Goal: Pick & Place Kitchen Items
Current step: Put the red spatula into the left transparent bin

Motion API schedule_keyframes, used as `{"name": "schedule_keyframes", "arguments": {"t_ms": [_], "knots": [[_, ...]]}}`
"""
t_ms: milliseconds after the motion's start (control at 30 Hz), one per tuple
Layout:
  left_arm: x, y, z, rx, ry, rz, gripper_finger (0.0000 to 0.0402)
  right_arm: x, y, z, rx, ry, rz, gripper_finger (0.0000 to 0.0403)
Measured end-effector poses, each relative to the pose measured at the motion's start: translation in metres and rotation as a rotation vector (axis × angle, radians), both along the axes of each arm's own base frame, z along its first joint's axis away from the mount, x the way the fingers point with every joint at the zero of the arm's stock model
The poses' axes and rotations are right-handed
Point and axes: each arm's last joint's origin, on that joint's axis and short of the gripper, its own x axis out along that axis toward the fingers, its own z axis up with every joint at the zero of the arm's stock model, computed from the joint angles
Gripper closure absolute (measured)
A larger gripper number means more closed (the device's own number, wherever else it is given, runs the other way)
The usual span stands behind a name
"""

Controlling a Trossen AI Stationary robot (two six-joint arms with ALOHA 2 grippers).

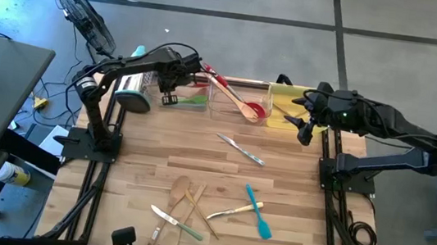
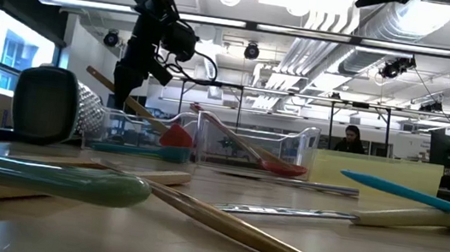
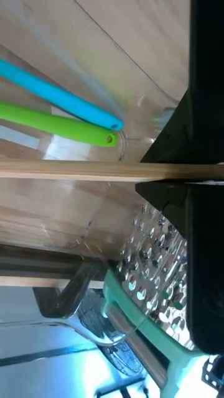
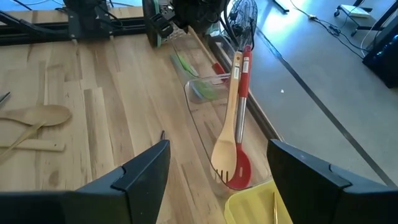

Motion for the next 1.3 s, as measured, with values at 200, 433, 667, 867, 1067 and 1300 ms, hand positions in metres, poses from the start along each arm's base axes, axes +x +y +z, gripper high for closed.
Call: {"name": "schedule_keyframes", "arguments": {"t_ms": [200,433,667,867,1067,1300], "knots": [[0.0018,-0.0008,-0.0007,-0.029,-0.033,-0.001,0.0363,0.0002,-0.0001,0.0004,-0.003,-0.004,0.0,0.0142],[0.0024,-0.0023,-0.0013,-0.077,-0.069,0.005,0.0359,0.0005,-0.0001,0.0003,-0.005,-0.003,0.0,0.0144],[0.0024,-0.0026,-0.0013,-0.081,-0.075,0.016,0.0358,0.0005,-0.0001,0.0004,-0.005,-0.003,0.001,0.0156],[0.0023,-0.0027,-0.0013,-0.065,-0.098,0.096,0.0357,0.0006,0.0,0.0004,-0.004,-0.003,0.004,0.0164],[0.0028,-0.0045,-0.0018,-0.119,-0.13,0.103,0.0343,0.0006,0.0,0.0004,-0.002,-0.004,0.007,0.0168],[0.0023,-0.0038,-0.0015,-0.078,-0.118,0.14,0.0282,0.0007,0.0002,0.0003,0.0,-0.004,0.01,0.0169]]}}
